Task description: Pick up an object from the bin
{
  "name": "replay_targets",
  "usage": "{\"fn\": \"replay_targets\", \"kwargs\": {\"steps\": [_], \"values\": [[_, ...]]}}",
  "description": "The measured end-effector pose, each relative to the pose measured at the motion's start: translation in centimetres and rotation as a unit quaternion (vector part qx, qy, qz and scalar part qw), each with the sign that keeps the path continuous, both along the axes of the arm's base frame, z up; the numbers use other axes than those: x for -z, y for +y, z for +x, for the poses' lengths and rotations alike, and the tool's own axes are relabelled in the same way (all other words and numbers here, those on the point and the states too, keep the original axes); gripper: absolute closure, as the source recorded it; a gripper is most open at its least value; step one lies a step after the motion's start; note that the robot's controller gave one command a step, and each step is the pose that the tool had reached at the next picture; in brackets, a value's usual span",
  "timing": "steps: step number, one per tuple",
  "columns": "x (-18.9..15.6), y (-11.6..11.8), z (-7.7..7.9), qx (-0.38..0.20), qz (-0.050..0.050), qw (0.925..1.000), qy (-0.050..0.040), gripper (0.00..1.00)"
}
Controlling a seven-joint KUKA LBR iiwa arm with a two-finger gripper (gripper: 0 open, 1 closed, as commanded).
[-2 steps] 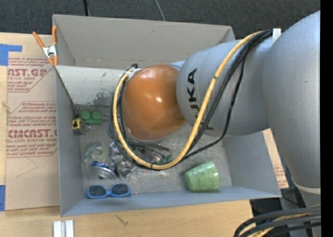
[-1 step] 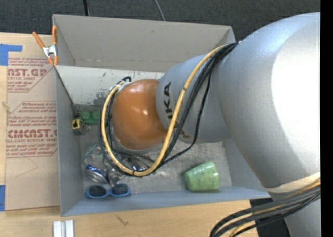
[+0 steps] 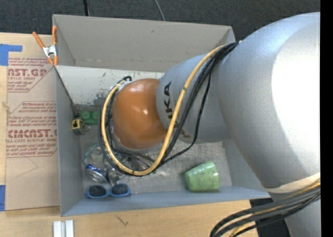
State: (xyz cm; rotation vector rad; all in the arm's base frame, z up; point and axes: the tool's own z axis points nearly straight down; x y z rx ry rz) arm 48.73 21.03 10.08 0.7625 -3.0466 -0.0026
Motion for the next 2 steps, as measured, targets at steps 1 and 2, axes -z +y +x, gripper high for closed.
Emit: {"fn": "replay_targets", "kwargs": {"steps": [1,2], "values": [[0.0,0.0,0.0,0.0,0.0,1.0,0.0,1.0],[-20.5,-1.5,1.3,-0.021,0.001,0.9998,-0.0064,1.0]]}}
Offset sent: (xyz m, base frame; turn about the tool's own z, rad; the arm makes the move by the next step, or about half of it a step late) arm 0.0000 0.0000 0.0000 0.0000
